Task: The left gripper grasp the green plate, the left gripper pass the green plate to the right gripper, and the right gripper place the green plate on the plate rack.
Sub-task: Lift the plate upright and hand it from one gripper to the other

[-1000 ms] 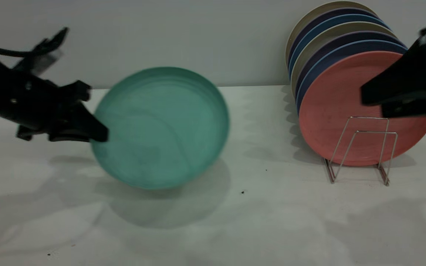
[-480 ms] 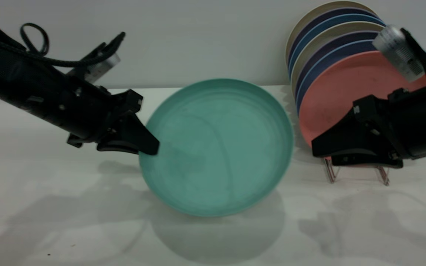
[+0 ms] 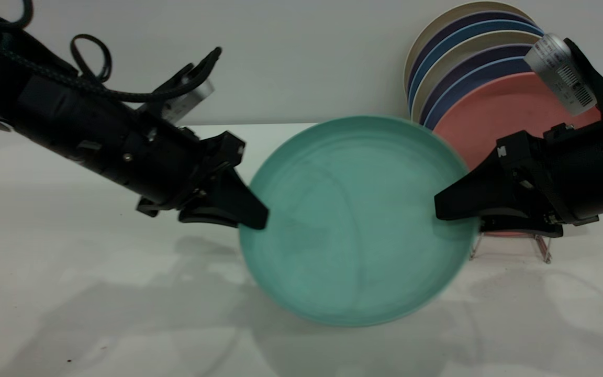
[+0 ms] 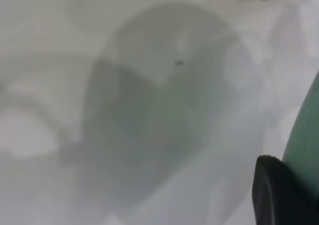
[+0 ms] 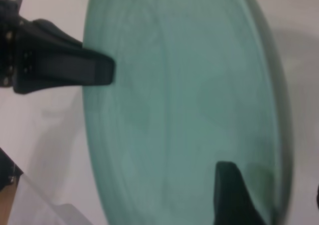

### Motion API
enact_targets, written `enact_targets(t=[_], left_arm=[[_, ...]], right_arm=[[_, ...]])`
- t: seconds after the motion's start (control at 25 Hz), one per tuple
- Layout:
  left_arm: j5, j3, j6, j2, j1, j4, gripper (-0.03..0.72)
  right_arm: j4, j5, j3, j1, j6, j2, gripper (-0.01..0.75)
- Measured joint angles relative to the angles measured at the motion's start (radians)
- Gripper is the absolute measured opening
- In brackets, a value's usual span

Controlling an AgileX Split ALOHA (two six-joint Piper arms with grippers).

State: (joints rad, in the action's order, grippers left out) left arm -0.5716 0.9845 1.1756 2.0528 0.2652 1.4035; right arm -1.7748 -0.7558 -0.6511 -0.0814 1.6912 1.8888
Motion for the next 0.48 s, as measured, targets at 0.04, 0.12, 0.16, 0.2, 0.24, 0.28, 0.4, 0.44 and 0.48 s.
enact_targets(t=[0.04,0.12,0.16,0.2,0.24,0.28,0.4,0.44,0.48], left_arm=[[-0.011,0.0,0.009,0.0,0.007,0.018,0.014],[-0.025,0.0,0.019,0.0,0.011,0.038,0.014],[-0.029,0.0,0.023,0.0,0.011,0.042,0.014],[-0.03,0.0,0.025,0.0,0.01,0.043,0.014],[-0.032,0.0,0.026,0.0,0.007,0.044,0.016],[-0.04,0.0,0.027,0.0,0.007,0.044,0.021],[-0.109,0.0,0.03,0.0,-0.02,0.046,0.07],[-0.144,0.0,0.03,0.0,-0.031,0.046,0.107],[-0.18,0.0,0.03,0.0,-0.047,0.046,0.149]], right_arm=[[0.0,0.0,0.0,0.0,-0.002,0.0,0.402],[0.0,0.0,0.0,0.0,-0.014,0.0,0.344],[0.0,0.0,0.0,0.0,-0.016,0.0,0.293],[0.0,-0.001,0.0,0.0,-0.017,0.0,0.228],[0.0,-0.004,0.0,0.0,-0.017,0.0,0.152],[-0.001,-0.006,0.0,0.0,-0.019,0.0,0.096],[-0.005,0.001,0.0,0.0,-0.023,0.001,0.065],[-0.006,0.001,0.0,0.0,-0.022,0.001,0.065],[-0.006,0.002,0.0,0.0,-0.015,0.001,0.065]])
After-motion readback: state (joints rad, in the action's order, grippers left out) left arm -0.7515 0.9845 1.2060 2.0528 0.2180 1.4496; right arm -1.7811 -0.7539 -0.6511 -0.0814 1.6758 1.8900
